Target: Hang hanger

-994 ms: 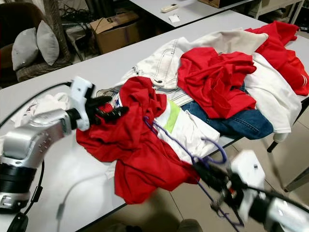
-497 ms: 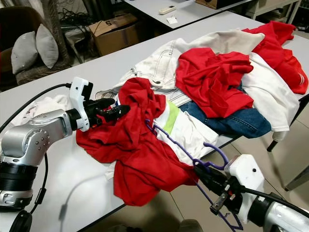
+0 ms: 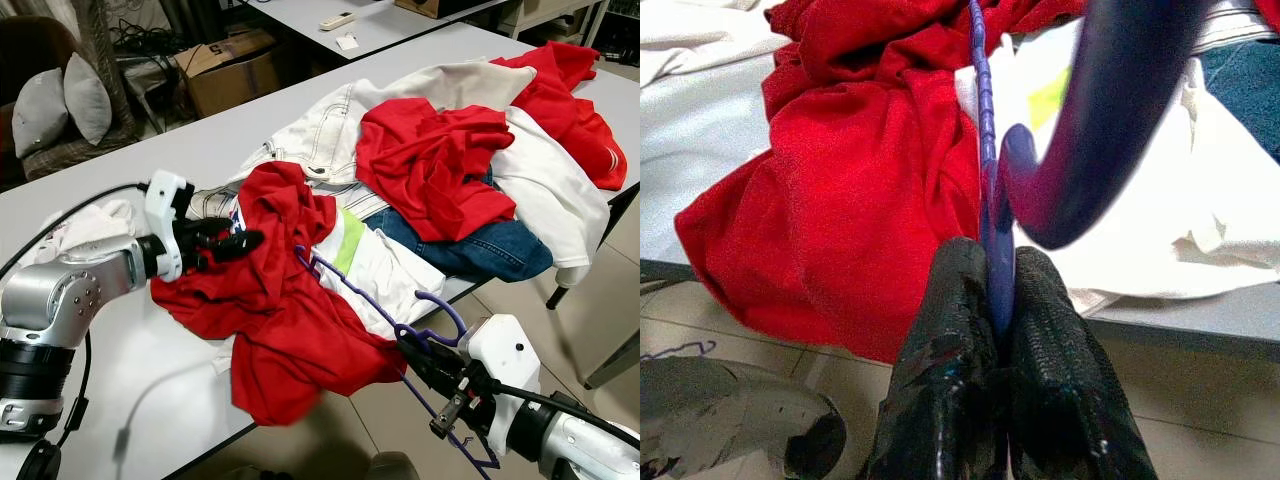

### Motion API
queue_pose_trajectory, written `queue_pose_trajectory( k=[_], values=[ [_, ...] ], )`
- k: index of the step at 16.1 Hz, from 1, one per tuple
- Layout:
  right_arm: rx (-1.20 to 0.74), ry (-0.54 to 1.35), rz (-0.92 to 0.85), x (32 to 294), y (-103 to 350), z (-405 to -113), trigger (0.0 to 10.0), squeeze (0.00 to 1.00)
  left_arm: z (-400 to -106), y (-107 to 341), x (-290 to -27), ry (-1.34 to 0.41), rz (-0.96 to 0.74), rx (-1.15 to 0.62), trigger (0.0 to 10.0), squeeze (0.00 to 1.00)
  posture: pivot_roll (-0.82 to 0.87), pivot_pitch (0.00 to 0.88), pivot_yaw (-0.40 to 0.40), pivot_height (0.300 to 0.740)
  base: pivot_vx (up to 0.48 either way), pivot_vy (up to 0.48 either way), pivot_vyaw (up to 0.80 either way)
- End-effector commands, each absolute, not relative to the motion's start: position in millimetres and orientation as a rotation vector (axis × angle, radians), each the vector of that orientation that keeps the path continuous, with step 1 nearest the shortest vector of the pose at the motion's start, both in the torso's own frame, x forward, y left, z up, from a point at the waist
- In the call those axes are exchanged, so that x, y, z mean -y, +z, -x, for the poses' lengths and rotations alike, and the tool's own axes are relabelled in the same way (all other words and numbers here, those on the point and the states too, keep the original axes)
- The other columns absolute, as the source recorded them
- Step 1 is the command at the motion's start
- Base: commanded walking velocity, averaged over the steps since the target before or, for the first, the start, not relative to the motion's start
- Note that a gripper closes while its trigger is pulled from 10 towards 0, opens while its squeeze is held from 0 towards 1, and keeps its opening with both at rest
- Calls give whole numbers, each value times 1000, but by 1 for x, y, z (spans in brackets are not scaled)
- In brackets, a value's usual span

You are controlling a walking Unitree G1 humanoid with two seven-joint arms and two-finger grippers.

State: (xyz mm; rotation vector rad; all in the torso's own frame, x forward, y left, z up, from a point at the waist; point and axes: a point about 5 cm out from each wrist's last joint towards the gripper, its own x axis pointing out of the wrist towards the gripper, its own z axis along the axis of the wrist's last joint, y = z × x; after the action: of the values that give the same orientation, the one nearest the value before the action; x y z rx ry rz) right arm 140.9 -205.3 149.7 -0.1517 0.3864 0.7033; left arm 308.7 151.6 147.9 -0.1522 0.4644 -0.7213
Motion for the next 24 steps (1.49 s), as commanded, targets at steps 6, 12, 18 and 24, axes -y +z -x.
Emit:
queue_pose_trajectory(
  k=[6,12,18,24],
  values=[
    [-395,712,142,203,147,-143,10000,0,-309,133,-166,-642,160,-524,0,0,-312,0,172,740,0,0,0],
    [-392,708,145,204,147,-144,10000,0,-305,140,-155,-724,296,-500,0,0,-315,0,175,740,0,0,0],
    [-389,704,152,204,147,-146,10000,0,-303,149,-150,-783,414,-469,0,0,-313,0,173,740,0,0,0],
    [-383,702,158,204,147,-148,10000,0,-310,161,-150,-757,492,-366,0,0,-313,0,173,740,0,0,0]
  ],
)
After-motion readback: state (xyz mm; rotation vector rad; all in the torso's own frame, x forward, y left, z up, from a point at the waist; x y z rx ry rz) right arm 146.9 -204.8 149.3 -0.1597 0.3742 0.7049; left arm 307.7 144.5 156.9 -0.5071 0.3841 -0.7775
